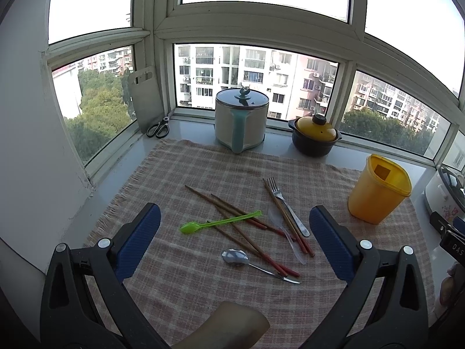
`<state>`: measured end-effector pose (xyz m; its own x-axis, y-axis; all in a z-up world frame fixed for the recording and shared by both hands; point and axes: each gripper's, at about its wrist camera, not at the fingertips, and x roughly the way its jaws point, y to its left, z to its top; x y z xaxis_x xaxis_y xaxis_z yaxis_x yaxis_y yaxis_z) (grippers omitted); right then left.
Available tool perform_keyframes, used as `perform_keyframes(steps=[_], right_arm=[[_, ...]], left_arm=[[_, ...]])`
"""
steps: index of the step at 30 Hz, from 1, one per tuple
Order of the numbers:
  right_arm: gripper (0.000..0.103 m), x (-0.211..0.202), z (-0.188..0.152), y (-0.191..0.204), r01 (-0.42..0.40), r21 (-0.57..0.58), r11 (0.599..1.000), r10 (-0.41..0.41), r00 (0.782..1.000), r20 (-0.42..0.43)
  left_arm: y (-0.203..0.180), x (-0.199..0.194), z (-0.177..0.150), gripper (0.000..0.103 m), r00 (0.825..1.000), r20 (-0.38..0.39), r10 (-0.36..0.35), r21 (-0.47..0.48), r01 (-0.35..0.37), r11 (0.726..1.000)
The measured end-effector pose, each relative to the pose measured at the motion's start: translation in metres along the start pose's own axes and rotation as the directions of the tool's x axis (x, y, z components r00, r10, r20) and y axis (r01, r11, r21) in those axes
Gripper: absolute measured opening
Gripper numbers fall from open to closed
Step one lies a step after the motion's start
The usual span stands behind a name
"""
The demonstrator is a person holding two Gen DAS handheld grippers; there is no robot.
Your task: Organize utensils
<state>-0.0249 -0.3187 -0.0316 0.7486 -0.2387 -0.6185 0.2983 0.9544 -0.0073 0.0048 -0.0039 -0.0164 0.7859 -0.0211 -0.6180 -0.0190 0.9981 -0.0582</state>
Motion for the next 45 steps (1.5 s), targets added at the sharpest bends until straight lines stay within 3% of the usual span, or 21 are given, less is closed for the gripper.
perform_keyframes(steps=[17, 25, 30, 38, 42, 43, 45], right_arm=[[0.103, 0.025, 0.009, 0.018, -0.087, -0.094, 0.992, 0.085, 0.996, -0.027], [0.100, 0.040, 0.010, 0.035, -0.197, -0.154, 0.968, 0.195, 0.980, -0.032], [0.093, 0.056, 0.011, 0.048, -0.285, -0.187, 0.940, 0.272, 0.958, -0.092], [0.084, 0.081, 0.010, 0.077, -0.367, -0.266, 0.892, 0.327, 0.927, -0.182], [0.076, 0.099, 0.007, 0.091, -0.449, -0.262, 0.855, 0.380, 0.883, -0.275], [0.072, 0.104, 0.005, 0.094, -0.472, -0.254, 0.844, 0.395, 0.868, -0.301], [0.069, 0.113, 0.002, 0.099, -0.499, -0.248, 0.830, 0.407, 0.847, -0.343]], left_arm=[[0.050, 0.010, -0.004, 0.103, 0.994, -0.073, 0.080, -0.134, -0.089, 0.987], [0.075, 0.021, -0.015, 0.100, 0.991, -0.118, 0.070, -0.175, -0.090, 0.980], [0.090, 0.036, -0.024, 0.086, 0.982, -0.188, 0.011, -0.245, -0.058, 0.968], [0.103, 0.065, -0.038, 0.085, 0.957, -0.287, -0.041, -0.357, -0.067, 0.932], [0.105, 0.081, -0.046, 0.083, 0.940, -0.323, -0.109, -0.407, -0.034, 0.913], [0.103, 0.085, -0.048, 0.076, 0.935, -0.333, -0.126, -0.411, -0.024, 0.911], [0.099, 0.091, -0.051, 0.072, 0.922, -0.353, -0.155, -0.417, -0.007, 0.909]])
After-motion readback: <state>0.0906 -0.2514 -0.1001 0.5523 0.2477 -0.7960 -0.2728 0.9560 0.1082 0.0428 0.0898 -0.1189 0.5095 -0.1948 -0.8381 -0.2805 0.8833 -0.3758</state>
